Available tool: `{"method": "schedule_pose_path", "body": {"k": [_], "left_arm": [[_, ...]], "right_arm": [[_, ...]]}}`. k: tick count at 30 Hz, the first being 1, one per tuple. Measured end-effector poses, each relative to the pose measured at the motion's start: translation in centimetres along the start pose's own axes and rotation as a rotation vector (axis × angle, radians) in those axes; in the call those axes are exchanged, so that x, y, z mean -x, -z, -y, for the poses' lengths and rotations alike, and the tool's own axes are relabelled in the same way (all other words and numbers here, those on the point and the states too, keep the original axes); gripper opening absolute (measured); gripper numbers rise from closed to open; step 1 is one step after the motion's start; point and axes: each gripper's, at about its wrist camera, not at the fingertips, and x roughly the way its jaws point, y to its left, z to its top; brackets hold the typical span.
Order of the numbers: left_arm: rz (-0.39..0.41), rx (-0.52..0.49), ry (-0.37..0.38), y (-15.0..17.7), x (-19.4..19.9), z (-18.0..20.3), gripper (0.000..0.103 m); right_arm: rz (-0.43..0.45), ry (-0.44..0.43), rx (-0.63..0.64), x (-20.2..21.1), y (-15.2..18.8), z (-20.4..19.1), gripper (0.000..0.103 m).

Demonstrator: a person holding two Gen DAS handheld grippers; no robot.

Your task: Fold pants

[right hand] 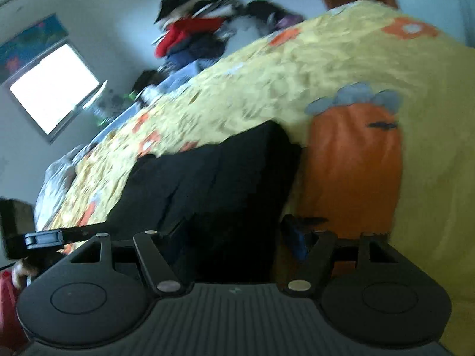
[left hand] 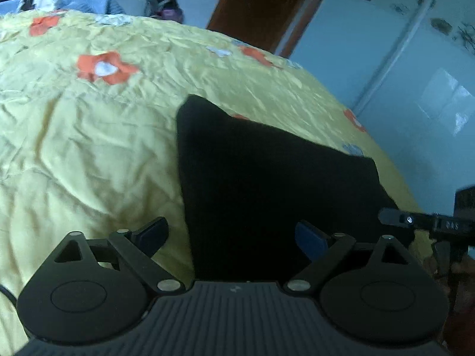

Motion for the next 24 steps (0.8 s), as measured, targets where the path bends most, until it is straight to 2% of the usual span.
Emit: {"method": "schedule_pose_path", "body": {"k": [3, 5, 6, 8, 10, 12, 14, 18, 24], "left_arm": [[0.011, -0.064, -0.013, 0.3, -0.6, 1.0, 0.097], [0.024, -0.067, -0.01, 0.5, -0.9, 1.1, 0.095], [0.031, -0.052, -0.002, 0.4, -1.0, 1.1, 0.086], [0.038, -0.022, -0.006, 0.2, -1.0, 1.1, 0.069], [0.048, -0.012, -0.036, 0.2, -0.8, 1.2, 0.037], [0.075, 0.028, -0.026, 0.1, -0.2, 0.8, 0.024], [0.107, 0.04, -0.022, 0.0, 0.5, 0.7, 0.021], [0.188, 0.008, -0.053, -0.4, 2.8, 1.1, 0.02], [0.282, 0.003, -0.154, -2.3, 6.7, -1.5, 0.02]], "right_arm": [[0.001, -0.031, 0.024, -0.9, -0.1, -0.4, 0.07], [0.003, -0.057, 0.023, -1.1, -0.2, -0.3, 0.069], [0.005, -0.063, 0.018, -1.2, -0.2, -0.2, 0.069], [0.006, -0.053, 0.0, -1.1, -0.1, 0.0, 0.053], [0.015, -0.053, -0.032, -1.1, 0.0, 0.2, 0.045], [0.031, -0.054, -0.054, -0.8, 0.4, 0.0, 0.039], [0.046, -0.05, -0.061, -0.6, 0.5, -0.6, 0.035], [0.082, -0.073, -0.033, -0.1, -0.3, -2.9, 0.032], [0.092, -0.136, 0.067, -2.7, -3.3, -7.9, 0.031]]}}
